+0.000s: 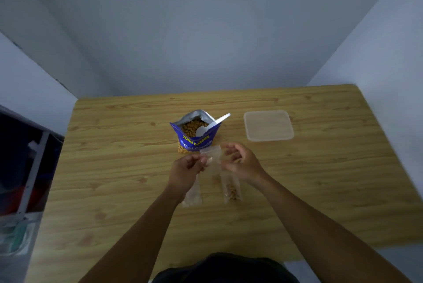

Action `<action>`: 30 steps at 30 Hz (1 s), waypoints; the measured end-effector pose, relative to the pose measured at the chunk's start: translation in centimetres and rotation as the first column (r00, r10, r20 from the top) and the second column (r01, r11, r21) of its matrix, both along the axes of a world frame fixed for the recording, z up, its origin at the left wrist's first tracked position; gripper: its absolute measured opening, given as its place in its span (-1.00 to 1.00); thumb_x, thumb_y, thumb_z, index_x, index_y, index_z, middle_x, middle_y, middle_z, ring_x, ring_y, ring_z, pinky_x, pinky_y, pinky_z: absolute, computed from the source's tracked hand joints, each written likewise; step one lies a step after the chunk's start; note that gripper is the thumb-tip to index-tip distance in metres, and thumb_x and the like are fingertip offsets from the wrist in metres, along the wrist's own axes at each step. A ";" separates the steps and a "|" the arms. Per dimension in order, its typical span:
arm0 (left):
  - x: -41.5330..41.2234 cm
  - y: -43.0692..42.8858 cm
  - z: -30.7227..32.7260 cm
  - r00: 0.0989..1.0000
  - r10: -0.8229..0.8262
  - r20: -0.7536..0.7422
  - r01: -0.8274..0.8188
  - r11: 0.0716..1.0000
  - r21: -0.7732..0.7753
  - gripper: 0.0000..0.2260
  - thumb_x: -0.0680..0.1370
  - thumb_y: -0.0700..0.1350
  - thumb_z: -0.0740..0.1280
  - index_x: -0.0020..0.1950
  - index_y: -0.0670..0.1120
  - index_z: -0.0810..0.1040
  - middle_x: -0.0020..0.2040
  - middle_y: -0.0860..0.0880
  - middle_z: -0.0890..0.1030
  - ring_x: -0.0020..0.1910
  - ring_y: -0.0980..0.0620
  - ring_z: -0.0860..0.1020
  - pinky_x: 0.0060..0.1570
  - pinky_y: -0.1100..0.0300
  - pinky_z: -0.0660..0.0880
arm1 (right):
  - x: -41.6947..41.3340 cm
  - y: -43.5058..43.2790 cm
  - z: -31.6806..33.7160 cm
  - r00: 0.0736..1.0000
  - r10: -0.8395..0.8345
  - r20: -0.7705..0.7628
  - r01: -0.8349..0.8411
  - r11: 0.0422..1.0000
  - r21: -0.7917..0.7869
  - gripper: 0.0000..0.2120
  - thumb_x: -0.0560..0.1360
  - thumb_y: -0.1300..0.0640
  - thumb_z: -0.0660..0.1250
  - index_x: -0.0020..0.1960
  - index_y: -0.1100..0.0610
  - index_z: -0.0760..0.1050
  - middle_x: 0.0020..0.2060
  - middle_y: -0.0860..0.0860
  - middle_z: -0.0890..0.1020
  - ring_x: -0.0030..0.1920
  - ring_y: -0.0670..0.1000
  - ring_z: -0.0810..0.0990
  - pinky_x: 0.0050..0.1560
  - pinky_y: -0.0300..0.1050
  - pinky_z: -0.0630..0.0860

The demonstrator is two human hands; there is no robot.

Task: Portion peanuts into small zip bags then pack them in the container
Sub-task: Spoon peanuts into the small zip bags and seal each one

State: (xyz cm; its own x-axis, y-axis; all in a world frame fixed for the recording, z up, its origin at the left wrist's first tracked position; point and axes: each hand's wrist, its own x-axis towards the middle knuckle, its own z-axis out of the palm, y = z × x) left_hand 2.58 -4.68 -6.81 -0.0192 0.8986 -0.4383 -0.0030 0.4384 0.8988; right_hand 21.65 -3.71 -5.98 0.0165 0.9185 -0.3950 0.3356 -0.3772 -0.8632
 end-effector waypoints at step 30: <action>0.2 -0.1 3.1 0.990 -0.078 -0.115 0.088 0.992 0.087 -0.82 0.34 -0.35 0.56 -0.15 -0.40 0.65 -0.32 -0.10 0.67 -0.41 0.27 0.55 -0.33 0.43 0.47 | 0.6 2.5 5.7 0.906 0.419 0.058 -0.419 0.908 -0.011 -0.95 0.52 0.05 0.49 -0.11 -0.07 0.72 -0.24 0.03 0.75 -0.29 -0.06 0.60 -0.17 -0.11 0.54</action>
State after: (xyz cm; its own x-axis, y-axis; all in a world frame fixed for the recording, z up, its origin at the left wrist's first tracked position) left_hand 2.80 -4.74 -3.69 0.0128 0.9353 -0.3536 0.1326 0.3489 0.9277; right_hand 22.23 -1.25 -0.27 -0.3477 0.8466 -0.4031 0.5117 -0.1889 -0.8381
